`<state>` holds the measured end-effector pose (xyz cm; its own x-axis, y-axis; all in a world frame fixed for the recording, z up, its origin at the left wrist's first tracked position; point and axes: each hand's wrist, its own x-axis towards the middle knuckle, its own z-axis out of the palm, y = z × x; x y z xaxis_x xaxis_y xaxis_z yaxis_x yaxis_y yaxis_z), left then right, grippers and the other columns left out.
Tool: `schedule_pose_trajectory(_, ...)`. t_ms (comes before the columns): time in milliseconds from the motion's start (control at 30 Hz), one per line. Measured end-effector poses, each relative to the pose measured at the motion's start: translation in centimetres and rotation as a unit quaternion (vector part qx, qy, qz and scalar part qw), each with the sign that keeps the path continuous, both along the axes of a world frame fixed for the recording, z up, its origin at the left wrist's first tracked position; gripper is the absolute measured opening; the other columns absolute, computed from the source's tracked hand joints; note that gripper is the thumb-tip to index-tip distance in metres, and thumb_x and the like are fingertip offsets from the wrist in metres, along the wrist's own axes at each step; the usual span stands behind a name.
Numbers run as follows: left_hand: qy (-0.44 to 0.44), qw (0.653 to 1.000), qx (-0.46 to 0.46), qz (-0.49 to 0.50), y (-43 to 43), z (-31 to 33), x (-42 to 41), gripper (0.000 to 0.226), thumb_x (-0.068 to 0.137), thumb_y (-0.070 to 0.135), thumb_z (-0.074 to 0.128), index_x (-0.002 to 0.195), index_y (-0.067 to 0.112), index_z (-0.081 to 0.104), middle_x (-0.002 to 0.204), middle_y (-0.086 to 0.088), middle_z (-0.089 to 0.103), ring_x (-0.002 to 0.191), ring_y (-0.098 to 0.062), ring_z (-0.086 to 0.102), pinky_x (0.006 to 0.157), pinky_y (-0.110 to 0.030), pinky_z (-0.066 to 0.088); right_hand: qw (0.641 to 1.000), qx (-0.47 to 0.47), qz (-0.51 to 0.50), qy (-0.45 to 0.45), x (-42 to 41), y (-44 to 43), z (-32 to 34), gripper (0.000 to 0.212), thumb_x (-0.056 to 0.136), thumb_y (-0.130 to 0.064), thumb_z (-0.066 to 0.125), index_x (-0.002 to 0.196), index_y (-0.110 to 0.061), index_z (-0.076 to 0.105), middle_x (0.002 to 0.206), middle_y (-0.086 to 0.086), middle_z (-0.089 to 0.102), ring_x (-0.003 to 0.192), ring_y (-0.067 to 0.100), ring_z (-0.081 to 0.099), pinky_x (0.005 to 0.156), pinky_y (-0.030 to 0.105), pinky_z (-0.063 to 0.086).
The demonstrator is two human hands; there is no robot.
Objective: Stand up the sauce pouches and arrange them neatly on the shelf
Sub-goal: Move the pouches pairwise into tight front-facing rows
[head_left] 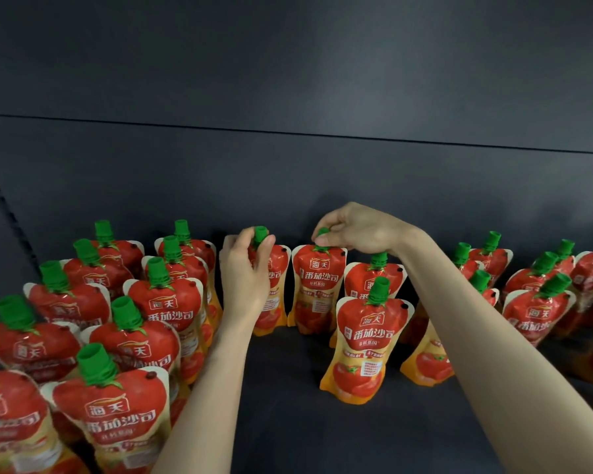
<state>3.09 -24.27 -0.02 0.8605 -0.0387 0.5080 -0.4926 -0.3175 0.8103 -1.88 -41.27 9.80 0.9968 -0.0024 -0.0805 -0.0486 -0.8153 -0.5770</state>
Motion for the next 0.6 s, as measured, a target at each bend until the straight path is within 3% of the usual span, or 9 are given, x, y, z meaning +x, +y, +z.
schedule_pose_trajectory(233, -0.005, 1.000, 0.010, -0.006, 0.15, -0.08, 0.40, 0.027, 0.094, 0.030, 0.051, 0.111, 0.011, 0.061, 0.101, 0.000, 0.047, 0.102, -0.025, 0.053, 0.089, -0.035, 0.045, 1.000, -0.014, 0.007, 0.003, 0.08, 0.19, 0.16, 0.015, 0.093, -0.026, 0.057, 0.103, -0.020, 0.067, 0.090, -0.008, 0.068, 0.084, 0.005, 0.062, 0.079, 0.021, 0.046)
schedule_pose_trajectory(400, -0.016, 1.000, 0.017, -0.003, 0.38, -0.11, 0.49, 0.026, 0.094, 0.029, 0.051, 0.110, 0.010, 0.061, 0.101, -0.004, 0.049, 0.102, -0.028, 0.052, 0.088, -0.038, 0.045, 1.000, -0.027, 0.001, 0.002, -0.10, 0.11, 0.24, 0.017, 0.094, -0.026, 0.055, 0.105, -0.020, 0.067, 0.100, -0.002, 0.070, 0.091, 0.010, 0.064, 0.089, 0.028, 0.048)
schedule_pose_trajectory(600, -0.014, 1.000, 0.025, -0.009, 0.11, -0.02, 0.22, 0.028, 0.094, 0.030, 0.050, 0.112, 0.010, 0.061, 0.101, -0.003, 0.048, 0.103, -0.024, 0.051, 0.083, -0.027, 0.039, 0.999, -0.034, -0.002, 0.008, -0.34, 0.09, 0.33, 0.018, 0.094, -0.025, 0.055, 0.107, -0.018, 0.066, 0.103, 0.000, 0.070, 0.097, 0.014, 0.065, 0.093, 0.033, 0.050)
